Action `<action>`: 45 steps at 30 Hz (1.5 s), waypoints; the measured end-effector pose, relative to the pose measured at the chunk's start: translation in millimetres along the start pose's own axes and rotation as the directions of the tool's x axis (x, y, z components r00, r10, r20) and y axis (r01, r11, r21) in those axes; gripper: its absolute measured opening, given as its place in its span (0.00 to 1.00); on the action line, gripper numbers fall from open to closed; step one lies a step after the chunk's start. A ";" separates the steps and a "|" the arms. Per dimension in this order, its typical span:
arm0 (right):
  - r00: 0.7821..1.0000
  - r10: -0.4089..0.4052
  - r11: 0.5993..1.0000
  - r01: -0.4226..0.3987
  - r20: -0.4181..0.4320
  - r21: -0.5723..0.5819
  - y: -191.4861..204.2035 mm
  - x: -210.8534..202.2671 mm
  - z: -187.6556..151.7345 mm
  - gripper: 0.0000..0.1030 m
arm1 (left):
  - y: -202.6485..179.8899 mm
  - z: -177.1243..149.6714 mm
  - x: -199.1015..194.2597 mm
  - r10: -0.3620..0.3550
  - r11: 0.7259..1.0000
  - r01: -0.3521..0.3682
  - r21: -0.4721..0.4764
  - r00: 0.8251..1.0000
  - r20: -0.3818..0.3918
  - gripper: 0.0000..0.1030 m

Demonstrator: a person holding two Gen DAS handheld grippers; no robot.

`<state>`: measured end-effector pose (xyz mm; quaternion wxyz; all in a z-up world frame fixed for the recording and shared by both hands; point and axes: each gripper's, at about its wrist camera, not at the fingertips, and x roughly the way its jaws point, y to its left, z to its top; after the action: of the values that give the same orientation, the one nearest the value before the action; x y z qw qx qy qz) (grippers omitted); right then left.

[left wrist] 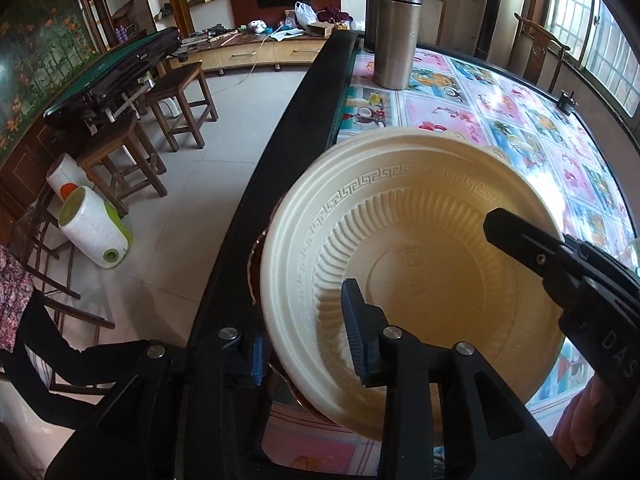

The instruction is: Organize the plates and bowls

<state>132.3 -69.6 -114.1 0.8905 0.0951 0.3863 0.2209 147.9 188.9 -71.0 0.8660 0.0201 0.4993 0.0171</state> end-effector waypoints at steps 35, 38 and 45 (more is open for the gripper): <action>0.945 -0.084 0.985 0.126 0.316 -0.115 -47.5 -139.4 -97.7 0.41 | -45.9 -113.2 -101.7 0.085 0.993 -0.050 -0.105 0.928 0.363 0.78; 0.917 -0.031 0.989 0.085 0.397 -0.119 -30.9 -160.6 -99.8 0.72 | -30.5 -121.0 -114.7 0.143 0.979 -0.071 -0.191 0.907 0.397 0.78; 0.883 0.063 0.990 0.005 0.465 -0.144 2.1 -186.2 -105.3 0.89 | -2.0 -143.6 -139.1 0.227 0.948 -0.108 -0.299 0.888 0.399 0.83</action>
<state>-57.7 -154.8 -65.1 0.9584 0.0885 0.1418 0.2314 -46.0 182.5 -22.8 0.9441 -0.0507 0.2862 0.1552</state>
